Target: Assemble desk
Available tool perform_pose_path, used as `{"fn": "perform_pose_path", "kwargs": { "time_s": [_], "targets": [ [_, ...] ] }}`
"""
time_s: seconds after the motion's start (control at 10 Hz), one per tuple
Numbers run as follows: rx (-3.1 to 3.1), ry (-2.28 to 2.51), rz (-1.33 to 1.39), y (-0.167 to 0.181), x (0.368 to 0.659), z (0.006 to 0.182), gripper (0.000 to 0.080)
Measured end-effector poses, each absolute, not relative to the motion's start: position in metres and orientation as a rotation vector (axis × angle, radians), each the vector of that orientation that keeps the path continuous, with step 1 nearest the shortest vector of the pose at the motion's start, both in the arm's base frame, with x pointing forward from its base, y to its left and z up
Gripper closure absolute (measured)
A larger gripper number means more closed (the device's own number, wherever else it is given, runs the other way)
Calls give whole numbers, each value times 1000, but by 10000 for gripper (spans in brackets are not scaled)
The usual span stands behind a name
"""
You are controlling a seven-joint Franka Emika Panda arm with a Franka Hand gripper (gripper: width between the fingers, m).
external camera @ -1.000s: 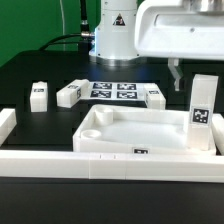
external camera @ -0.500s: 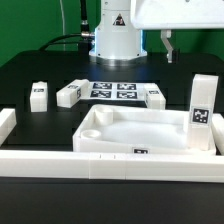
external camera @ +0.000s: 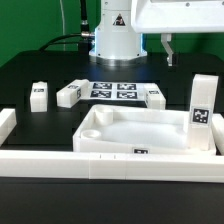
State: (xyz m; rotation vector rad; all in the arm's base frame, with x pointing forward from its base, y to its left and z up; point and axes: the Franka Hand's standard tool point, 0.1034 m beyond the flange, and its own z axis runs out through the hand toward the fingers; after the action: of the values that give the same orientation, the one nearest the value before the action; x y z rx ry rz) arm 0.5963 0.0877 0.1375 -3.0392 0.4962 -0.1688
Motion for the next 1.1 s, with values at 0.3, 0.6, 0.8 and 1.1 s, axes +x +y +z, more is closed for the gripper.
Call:
{"fn": "perform_pose_path", "kwargs": {
  "time_s": [0.3, 0.6, 0.8, 1.1],
  "targets": [
    [-3040, 494, -167, 88, 594, 137, 150],
    [-3075, 282, -190, 82, 564, 119, 150],
    [-3102, 109, -202, 66, 555, 110, 150],
    [-3101, 126, -199, 68, 555, 110, 150]
  ]
}}
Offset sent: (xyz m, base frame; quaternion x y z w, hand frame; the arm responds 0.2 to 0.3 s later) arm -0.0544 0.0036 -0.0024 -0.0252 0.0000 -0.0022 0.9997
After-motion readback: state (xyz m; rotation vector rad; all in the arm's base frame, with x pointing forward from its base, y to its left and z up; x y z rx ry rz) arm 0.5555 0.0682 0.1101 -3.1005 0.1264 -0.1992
